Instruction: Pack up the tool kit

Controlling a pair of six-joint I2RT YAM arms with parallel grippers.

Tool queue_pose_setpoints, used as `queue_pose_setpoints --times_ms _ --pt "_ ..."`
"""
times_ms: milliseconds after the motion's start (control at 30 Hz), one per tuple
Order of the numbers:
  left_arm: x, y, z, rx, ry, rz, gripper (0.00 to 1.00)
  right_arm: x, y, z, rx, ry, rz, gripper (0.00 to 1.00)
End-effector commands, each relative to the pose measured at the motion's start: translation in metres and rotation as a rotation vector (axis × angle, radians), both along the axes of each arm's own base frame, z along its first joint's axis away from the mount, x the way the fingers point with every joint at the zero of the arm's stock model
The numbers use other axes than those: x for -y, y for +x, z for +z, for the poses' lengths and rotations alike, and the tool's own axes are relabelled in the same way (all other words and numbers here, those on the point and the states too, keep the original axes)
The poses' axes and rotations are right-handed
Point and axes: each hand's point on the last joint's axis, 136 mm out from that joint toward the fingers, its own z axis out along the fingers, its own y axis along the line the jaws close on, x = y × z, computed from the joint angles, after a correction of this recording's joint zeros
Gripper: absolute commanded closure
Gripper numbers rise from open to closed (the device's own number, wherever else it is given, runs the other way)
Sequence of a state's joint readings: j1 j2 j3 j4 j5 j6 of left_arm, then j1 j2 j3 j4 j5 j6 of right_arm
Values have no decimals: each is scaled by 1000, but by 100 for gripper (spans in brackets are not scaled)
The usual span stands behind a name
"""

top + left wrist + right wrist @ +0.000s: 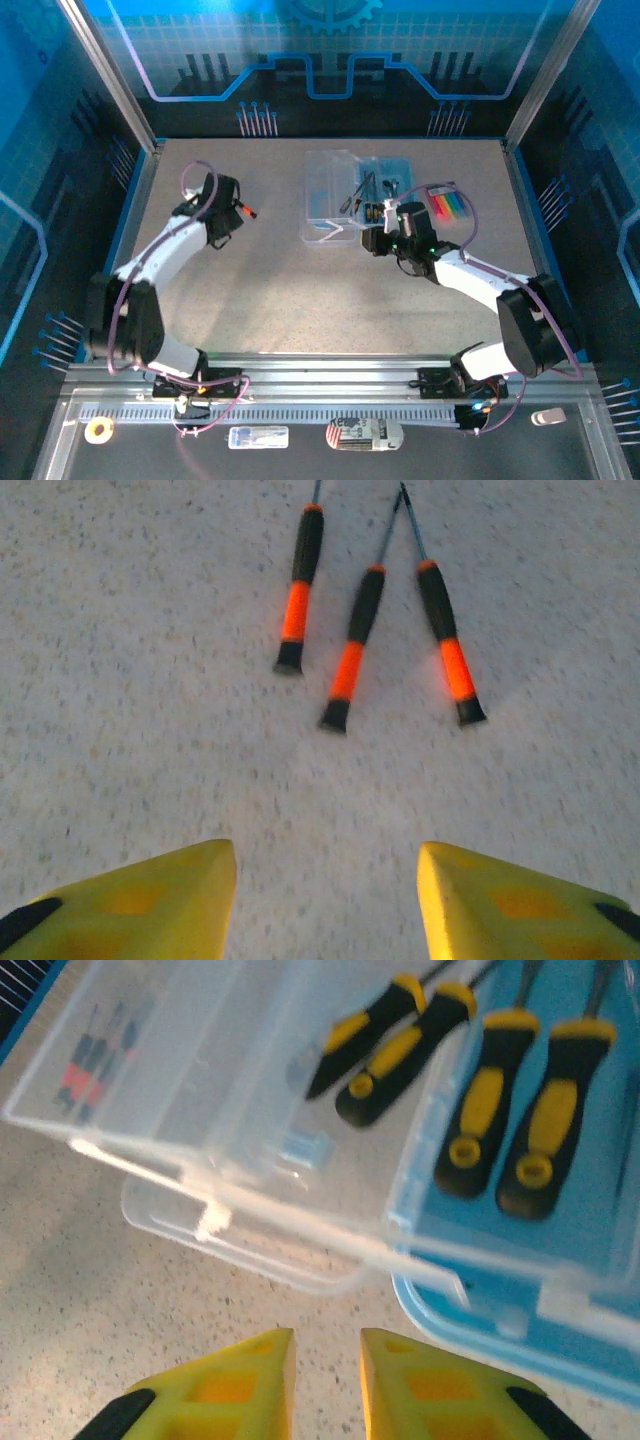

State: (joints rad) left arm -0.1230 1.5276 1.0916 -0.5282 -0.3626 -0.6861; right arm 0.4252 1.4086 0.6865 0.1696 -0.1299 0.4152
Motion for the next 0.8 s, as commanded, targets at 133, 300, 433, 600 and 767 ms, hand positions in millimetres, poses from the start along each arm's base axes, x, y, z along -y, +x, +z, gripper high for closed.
queue_pose_setpoints --times_ms 133,300,433,600,767 --pt "-35 55 -19 -116 -27 52 59 -4 -10 41 252 83 0 74" --pt "-53 76 -48 -226 9 54 62 -6 -7 32 248 74 -10 74" --pt "-63 82 -71 -267 -31 55 64 -6 -6 28 237 82 -16 74" --pt "-73 85 -94 -299 -77 49 66 -7 -5 25 226 83 -20 74" --pt "-69 87 -101 -311 -93 -1 67 -6 -4 23 221 83 -26 74"
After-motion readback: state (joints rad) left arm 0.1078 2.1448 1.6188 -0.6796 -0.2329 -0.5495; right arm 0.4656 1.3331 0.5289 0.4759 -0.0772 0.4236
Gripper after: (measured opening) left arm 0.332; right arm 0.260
